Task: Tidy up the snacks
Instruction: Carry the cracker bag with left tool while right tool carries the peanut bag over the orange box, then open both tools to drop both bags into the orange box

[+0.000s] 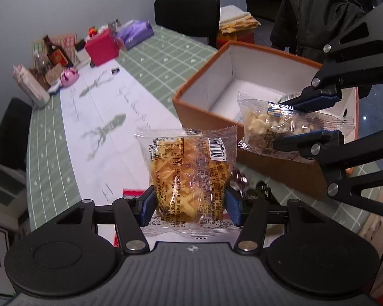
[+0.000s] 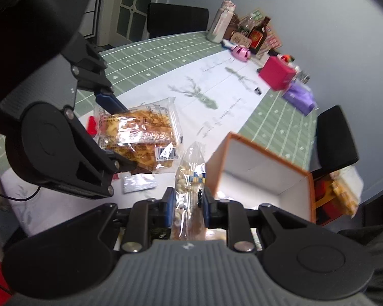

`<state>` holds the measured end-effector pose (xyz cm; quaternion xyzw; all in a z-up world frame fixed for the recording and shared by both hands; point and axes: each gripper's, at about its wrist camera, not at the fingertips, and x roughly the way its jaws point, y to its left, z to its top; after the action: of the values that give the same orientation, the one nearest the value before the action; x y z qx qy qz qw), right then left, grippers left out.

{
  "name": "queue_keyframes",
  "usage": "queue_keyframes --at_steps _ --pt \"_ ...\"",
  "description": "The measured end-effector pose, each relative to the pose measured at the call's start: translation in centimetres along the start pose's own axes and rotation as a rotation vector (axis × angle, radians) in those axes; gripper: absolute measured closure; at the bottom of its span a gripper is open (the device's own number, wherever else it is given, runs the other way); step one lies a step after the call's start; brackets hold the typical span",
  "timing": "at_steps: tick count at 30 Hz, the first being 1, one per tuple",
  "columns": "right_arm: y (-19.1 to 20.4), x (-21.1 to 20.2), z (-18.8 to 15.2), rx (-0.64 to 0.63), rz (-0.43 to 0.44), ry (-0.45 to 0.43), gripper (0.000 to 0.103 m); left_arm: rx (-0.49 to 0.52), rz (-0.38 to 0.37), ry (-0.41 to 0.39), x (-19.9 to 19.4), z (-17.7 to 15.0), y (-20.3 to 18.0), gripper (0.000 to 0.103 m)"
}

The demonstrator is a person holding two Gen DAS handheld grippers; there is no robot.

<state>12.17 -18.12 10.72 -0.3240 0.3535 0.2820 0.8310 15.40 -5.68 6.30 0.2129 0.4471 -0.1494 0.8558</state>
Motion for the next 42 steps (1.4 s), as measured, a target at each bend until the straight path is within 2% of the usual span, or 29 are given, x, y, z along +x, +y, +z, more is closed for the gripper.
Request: queue_keyframes --at_steps 6,9,18,29,37,42 --pt "-2.9 0.5 0.4 -0.041 -0.091 0.023 0.083 0.040 0.001 -0.045 0.6 4.2 -1.1 0.040" --pt "-4.9 1.5 -0.3 -0.016 -0.122 0.051 0.083 0.051 -0.016 -0.052 1.5 6.0 -1.9 0.040" --pt "-8.8 5.0 -3.5 0.054 -0.147 0.112 0.083 0.089 -0.063 -0.039 6.1 9.6 -4.5 0.040" --pt "-10.9 9.4 -5.4 0.049 -0.144 0.151 0.083 0.089 -0.090 0.047 12.2 10.9 -5.7 0.040" --pt "-11.1 11.7 -6.8 0.016 -0.139 0.158 0.083 0.089 -0.104 0.077 15.1 11.0 -6.0 0.040" --pt "-11.1 12.4 -7.3 0.021 -0.115 0.131 0.082 0.104 -0.118 0.082 16.3 11.0 -6.7 0.039"
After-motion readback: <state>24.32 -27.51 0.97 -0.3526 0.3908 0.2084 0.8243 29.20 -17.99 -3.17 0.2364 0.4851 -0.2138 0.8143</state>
